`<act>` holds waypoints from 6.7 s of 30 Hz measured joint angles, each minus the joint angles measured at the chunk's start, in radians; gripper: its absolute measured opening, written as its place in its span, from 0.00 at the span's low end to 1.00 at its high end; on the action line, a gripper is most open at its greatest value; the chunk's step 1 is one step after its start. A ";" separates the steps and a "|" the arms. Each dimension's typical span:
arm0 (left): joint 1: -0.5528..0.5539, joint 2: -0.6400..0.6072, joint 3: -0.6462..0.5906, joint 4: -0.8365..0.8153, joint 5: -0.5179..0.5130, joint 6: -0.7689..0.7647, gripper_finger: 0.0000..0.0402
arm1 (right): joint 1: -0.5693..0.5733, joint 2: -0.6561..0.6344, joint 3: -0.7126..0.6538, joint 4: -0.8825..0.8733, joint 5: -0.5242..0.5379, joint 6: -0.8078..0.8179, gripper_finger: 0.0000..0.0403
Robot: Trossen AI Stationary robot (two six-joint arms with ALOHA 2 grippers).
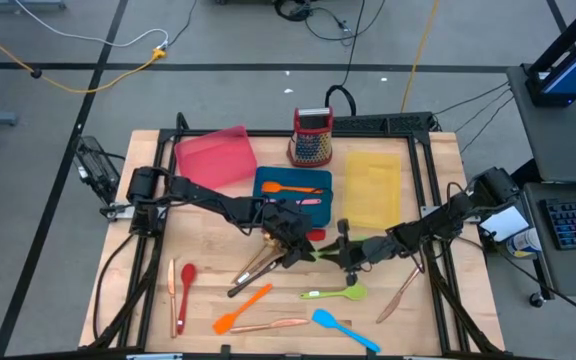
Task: Pick & Place Kitchen Items
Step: Put the green spatula into the blue bin, then put the orange spatula into the blue bin
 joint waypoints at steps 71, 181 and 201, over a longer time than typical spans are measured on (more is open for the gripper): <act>0.245 -0.434 0.001 -0.640 -0.210 0.289 0.07 | -0.005 -0.279 -0.002 0.050 0.003 -0.156 0.40; 0.367 -0.076 0.000 -0.730 -0.380 0.768 0.44 | -0.009 -0.279 -0.002 -0.044 0.000 0.009 0.40; 0.228 -0.322 0.000 -0.766 -0.440 0.628 0.33 | -0.057 -0.278 -0.002 -0.171 -0.002 0.185 0.40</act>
